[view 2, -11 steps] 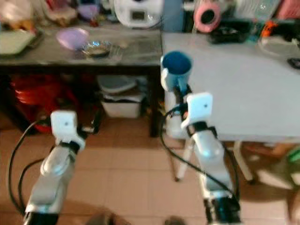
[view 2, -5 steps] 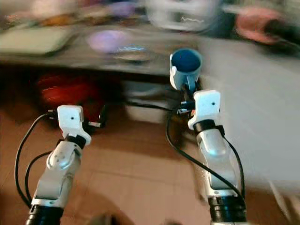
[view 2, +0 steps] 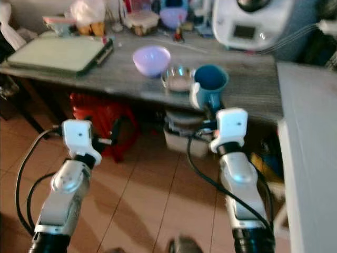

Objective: Setting the table

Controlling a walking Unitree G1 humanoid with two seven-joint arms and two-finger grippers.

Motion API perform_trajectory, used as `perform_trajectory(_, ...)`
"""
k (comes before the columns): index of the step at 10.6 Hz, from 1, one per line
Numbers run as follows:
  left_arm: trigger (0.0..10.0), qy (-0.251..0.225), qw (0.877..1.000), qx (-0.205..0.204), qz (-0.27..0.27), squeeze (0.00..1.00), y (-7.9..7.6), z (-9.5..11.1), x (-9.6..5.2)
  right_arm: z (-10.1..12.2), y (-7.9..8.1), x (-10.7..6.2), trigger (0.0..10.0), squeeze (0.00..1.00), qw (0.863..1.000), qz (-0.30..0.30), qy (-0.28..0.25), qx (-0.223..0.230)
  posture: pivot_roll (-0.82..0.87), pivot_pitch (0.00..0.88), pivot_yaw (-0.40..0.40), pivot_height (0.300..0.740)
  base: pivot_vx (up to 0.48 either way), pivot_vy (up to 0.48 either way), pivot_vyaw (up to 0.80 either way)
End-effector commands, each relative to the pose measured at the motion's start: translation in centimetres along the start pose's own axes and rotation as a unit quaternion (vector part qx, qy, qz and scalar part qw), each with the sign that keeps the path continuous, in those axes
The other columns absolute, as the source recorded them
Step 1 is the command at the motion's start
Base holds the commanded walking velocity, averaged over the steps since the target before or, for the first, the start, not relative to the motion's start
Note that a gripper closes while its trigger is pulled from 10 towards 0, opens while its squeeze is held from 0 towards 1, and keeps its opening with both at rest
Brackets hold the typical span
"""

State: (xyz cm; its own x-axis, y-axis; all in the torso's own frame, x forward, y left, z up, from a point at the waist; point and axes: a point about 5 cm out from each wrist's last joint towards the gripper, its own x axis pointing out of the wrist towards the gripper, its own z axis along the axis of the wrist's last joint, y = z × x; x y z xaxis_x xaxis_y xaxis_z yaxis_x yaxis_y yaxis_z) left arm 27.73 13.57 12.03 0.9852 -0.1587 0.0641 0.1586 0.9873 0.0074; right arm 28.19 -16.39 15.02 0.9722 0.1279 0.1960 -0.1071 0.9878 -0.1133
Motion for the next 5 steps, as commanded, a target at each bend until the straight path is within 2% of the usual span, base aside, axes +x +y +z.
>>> perform_trajectory(1, 10.0, -0.009, 1.0, 0.011, 0.003, 0.0, 0.59, 0.42, -0.13, 1.03, 0.63, 0.44, 10.0, 0.0, 1.0, 0.004, -0.021, 0.005, -0.03, 0.062, 0.025, 0.74, 0.48, 0.0, 0.0)
perform_trajectory(3, 10.0, -0.012, 1.0, 0.008, -0.003, 0.0, 0.35, 0.51, -0.15, 0.88, 0.44, 0.61, 10.0, 0.0, 1.0, -0.007, -0.014, 0.01, -0.03, 0.067, 0.024, 0.74, 0.48, 0.0, 0.0)
perform_trajectory(5, 10.0, -0.013, 1.0, 0.009, -0.004, 0.0, 0.24, 0.56, -0.26, 0.95, 0.28, 0.96, 10.0, 0.0, 1.0, -0.011, -0.015, 0.009, -0.03, 0.072, 0.021, 0.74, 0.48, 0.0, -0.67)
